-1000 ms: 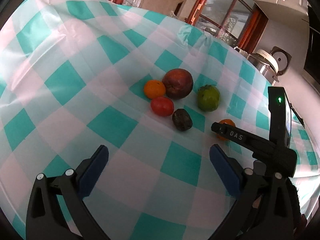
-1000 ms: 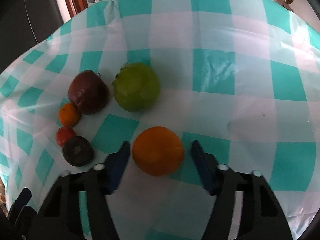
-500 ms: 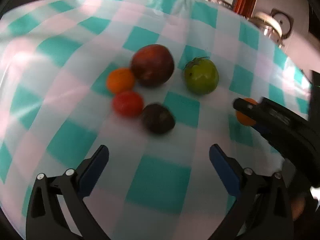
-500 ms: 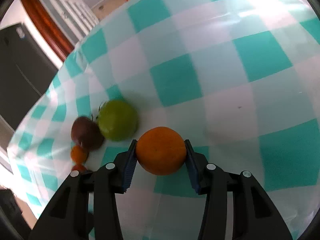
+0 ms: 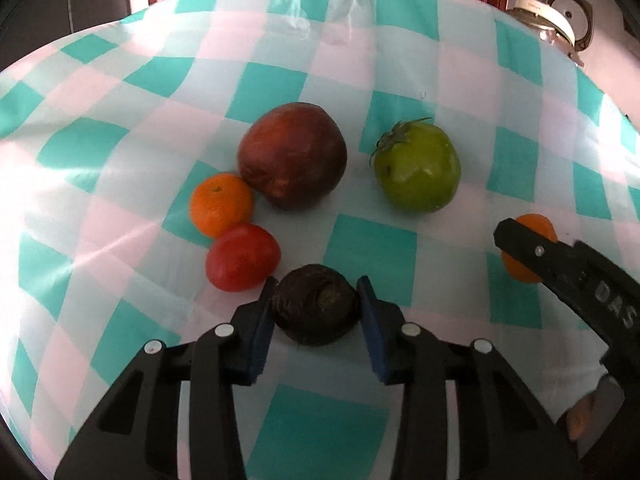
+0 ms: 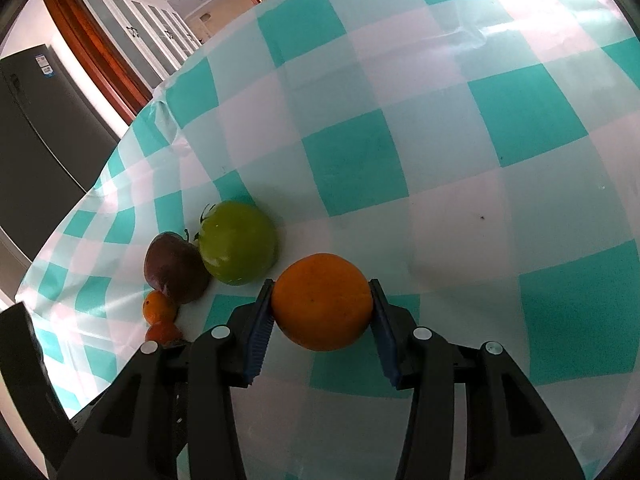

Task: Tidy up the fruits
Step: 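Carry the tangerine and dark brown fruit into the white box and open both grippers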

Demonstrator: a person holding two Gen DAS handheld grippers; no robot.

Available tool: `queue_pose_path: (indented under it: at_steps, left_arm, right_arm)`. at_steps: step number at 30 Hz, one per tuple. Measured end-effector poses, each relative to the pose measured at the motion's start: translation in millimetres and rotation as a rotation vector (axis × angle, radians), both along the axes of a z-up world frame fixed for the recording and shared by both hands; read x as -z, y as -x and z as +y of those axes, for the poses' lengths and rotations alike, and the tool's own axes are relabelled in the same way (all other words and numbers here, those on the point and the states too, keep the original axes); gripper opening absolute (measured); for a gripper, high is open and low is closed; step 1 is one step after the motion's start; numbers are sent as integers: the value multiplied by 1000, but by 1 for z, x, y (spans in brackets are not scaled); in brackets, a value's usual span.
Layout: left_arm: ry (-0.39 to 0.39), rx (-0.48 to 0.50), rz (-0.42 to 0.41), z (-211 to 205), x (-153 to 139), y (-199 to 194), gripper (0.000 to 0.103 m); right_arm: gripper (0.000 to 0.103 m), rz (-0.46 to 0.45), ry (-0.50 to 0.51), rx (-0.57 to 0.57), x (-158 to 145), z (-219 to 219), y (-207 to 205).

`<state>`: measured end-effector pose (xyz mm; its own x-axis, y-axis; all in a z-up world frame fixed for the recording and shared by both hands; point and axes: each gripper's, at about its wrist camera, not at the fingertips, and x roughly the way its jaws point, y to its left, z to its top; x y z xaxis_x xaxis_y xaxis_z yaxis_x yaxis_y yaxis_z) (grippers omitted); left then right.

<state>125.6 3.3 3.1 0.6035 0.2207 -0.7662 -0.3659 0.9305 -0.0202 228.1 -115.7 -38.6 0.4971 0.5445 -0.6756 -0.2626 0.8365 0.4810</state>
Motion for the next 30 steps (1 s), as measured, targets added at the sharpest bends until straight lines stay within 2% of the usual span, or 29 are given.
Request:
queue_pose_path:
  at_steps: [5, 7, 8, 10, 13, 21, 26, 30]
  left_arm:
    - [-75, -19, -91, -13, -15, 61, 40]
    - [-60, -32, -102, -11, -12, 75, 40]
    - [-20, -38, -105, -7, -10, 80, 40]
    - [35, -41, -122, -3, -11, 80, 40]
    - [77, -31, -142, 1, -16, 80, 40]
    - [195, -42, -111, 21, -9, 74, 40]
    - [226, -72, -106, 30, -5, 73, 40]
    - [187, -75, -117, 27, -9, 73, 40]
  right_arm:
    - [46, -10, 3, -4, -1, -1, 2]
    - [46, -19, 10, -9, -2, 0, 3]
    - [46, -22, 12, -10, -2, 1, 4]
    - [46, -33, 15, -10, -3, 1, 6]
    - [46, -41, 8, -9, -5, -1, 8]
    - [46, -57, -6, -24, -8, -2, 13]
    - [46, -67, -28, -35, -9, -3, 14]
    - [46, -78, -54, -17, -11, -8, 14]
